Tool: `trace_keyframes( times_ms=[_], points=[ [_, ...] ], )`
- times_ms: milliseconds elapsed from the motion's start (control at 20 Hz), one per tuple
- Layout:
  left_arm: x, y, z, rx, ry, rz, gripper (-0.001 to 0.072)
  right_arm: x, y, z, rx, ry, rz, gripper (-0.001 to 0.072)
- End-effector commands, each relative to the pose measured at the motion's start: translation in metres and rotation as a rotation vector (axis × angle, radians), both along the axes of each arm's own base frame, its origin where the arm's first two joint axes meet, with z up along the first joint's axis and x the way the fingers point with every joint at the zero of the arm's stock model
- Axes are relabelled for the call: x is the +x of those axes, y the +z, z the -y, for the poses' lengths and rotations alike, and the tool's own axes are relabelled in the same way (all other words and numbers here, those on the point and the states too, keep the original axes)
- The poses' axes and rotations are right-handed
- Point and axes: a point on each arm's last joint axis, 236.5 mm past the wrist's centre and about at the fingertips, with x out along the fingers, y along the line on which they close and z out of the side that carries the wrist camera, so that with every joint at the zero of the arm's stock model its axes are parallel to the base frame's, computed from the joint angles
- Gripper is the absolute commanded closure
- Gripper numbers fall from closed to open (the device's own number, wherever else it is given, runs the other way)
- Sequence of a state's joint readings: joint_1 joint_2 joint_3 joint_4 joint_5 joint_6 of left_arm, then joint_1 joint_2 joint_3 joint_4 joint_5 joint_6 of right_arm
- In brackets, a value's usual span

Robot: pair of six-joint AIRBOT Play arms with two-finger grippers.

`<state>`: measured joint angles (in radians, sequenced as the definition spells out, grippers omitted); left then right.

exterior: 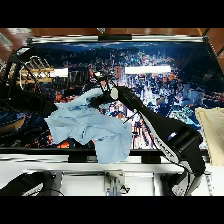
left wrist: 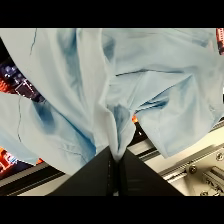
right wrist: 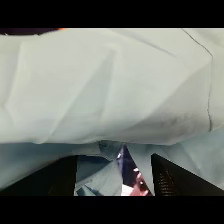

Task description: Fold the shirts.

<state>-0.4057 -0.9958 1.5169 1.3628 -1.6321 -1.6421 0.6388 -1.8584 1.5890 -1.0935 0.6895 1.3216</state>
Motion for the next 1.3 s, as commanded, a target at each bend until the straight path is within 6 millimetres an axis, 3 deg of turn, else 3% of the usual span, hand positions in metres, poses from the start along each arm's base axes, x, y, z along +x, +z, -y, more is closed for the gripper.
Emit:
trace_keyframes(
  times_ms=[0, 50, 200, 300, 400, 500, 600, 750, 800, 850, 900, 950, 1050, 1250],
  points=[
    [-0.001, 0.004, 0.005, -0.017, -0.030, 0.018, 0.0648, 0.005, 0.006, -0.005, 0.030, -0.010, 0.022, 0.0117],
    [0.000, 0.007, 0.007, -0.031, -0.031, 0.029, 0.0648, 0.004, 0.007, -0.007, 0.041, -0.006, 0.018, 0.0176],
    [0.002, 0.013, 0.011, -0.054, -0.031, 0.054, 0.0648, 0.000, 0.012, -0.014, 0.081, -0.002, 0.001, 0.0650],
    [0.007, 0.016, 0.012, -0.060, -0.040, 0.084, 0.0648, 0.005, 0.012, -0.007, 0.039, 0.023, 0.046, 0.0649],
    [0.017, 0.021, 0.016, -0.071, -0.045, 0.134, 0.0649, 0.019, 0.027, 0.016, -0.005, -0.001, 0.091, 0.0650],
    [0.027, 0.027, 0.019, -0.091, -0.033, 0.176, 0.0649, 0.031, 0.067, 0.037, 0.011, -0.033, 0.148, 0.0650],
    [0.033, 0.031, 0.021, -0.105, -0.026, 0.202, 0.0648, 0.041, 0.122, 0.059, 0.042, -0.066, 0.239, 0.0651],
    [0.035, 0.038, 0.024, -0.125, -0.025, 0.226, 0.0648, 0.039, 0.199, 0.092, 0.080, -0.103, 0.356, 0.0650],
    [0.035, 0.043, 0.026, -0.138, -0.027, 0.237, 0.0648, 0.032, 0.210, 0.100, 0.082, -0.105, 0.349, 0.0646],
    [0.034, 0.050, 0.028, -0.153, -0.031, 0.250, 0.0648, 0.021, 0.207, 0.102, 0.059, -0.081, 0.315, 0.0494],
    [0.034, 0.059, 0.028, -0.162, -0.032, 0.270, 0.0648, 0.008, 0.194, 0.105, 0.020, -0.048, 0.258, 0.0151],
    [0.034, 0.066, 0.027, -0.167, -0.032, 0.286, 0.0648, -0.008, 0.173, 0.107, -0.027, -0.004, 0.168, 0.0067],
    [0.035, 0.072, 0.027, -0.171, -0.031, 0.300, 0.0649, -0.044, 0.137, 0.105, -0.086, 0.095, -0.004, 0.0067],
    [0.036, 0.069, 0.028, -0.167, -0.031, 0.290, 0.0648, -0.091, 0.106, 0.070, -0.049, 0.258, -0.096, 0.0067]
  ],
)
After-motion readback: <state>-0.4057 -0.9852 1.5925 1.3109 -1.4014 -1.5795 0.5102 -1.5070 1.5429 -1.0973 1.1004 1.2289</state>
